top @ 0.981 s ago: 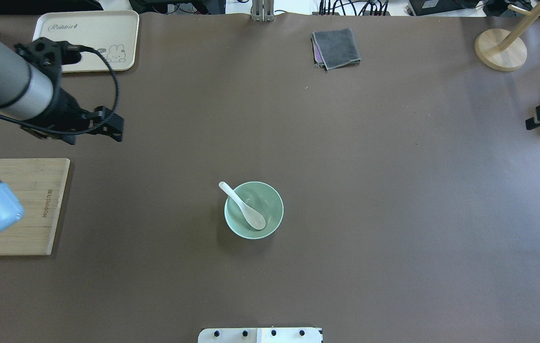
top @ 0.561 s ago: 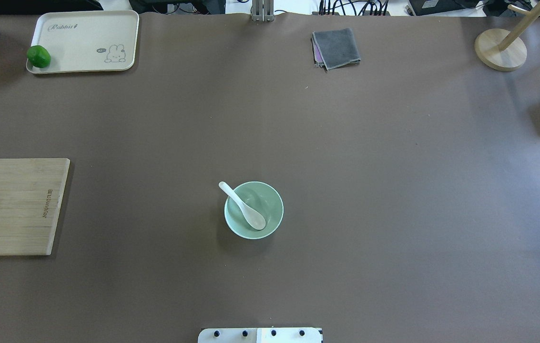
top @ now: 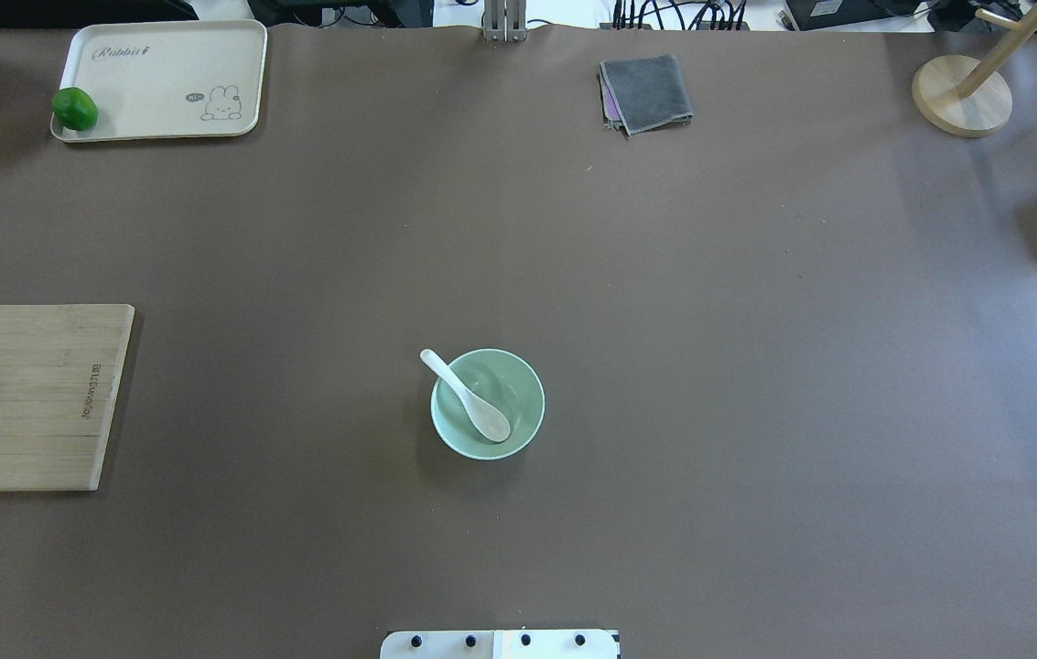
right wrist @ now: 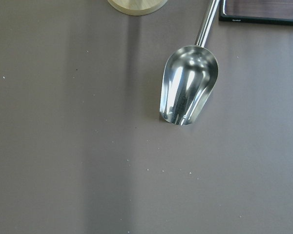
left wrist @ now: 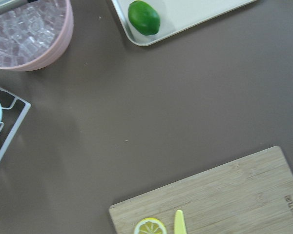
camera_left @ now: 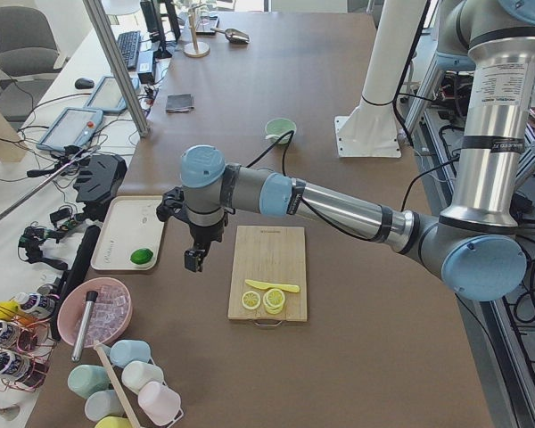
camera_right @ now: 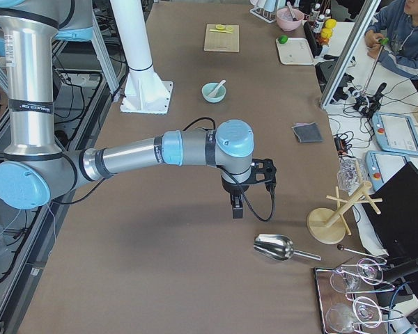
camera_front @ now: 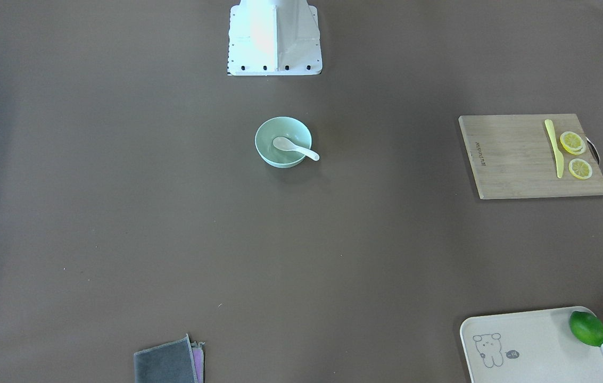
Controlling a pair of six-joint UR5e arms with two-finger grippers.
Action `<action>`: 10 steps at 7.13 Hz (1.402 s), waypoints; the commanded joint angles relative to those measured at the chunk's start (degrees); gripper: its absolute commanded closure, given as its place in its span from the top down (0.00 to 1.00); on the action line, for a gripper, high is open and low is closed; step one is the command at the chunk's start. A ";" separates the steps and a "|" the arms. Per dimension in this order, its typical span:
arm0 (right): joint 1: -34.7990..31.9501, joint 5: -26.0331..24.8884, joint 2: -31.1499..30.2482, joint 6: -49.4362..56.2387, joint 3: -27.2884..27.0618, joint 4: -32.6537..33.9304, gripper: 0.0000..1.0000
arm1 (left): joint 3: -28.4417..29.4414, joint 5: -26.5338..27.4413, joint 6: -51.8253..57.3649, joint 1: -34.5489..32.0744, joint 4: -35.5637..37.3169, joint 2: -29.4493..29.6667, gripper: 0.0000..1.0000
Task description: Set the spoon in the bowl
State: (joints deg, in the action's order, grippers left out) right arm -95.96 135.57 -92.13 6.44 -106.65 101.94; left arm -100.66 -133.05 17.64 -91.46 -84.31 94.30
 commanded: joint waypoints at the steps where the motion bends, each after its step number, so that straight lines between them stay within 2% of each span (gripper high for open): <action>1: -3.43 -0.66 -0.33 8.19 4.57 0.11 1.00 | 4.05 -0.01 8.61 -4.58 -0.07 -0.43 0.98; 2: -4.93 -0.66 0.01 11.98 6.95 0.11 1.00 | 5.11 -0.01 10.91 -6.25 -0.07 -0.52 0.98; 6: -5.56 -0.66 -0.51 12.81 6.89 0.19 1.00 | 5.82 1.04 10.93 -8.03 -0.25 -3.85 0.98; 7: -5.30 -0.66 -0.42 12.38 7.06 0.19 1.00 | 5.74 3.83 10.76 -8.11 -0.25 -3.95 0.98; 10: -5.03 -0.66 -0.33 12.20 7.15 0.19 1.00 | 5.12 3.42 10.49 -8.11 -0.51 -5.44 0.98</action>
State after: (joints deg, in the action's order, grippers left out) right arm -101.05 134.91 -92.55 18.67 -99.51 102.13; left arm -95.47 -129.62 28.17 -99.54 -84.67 89.22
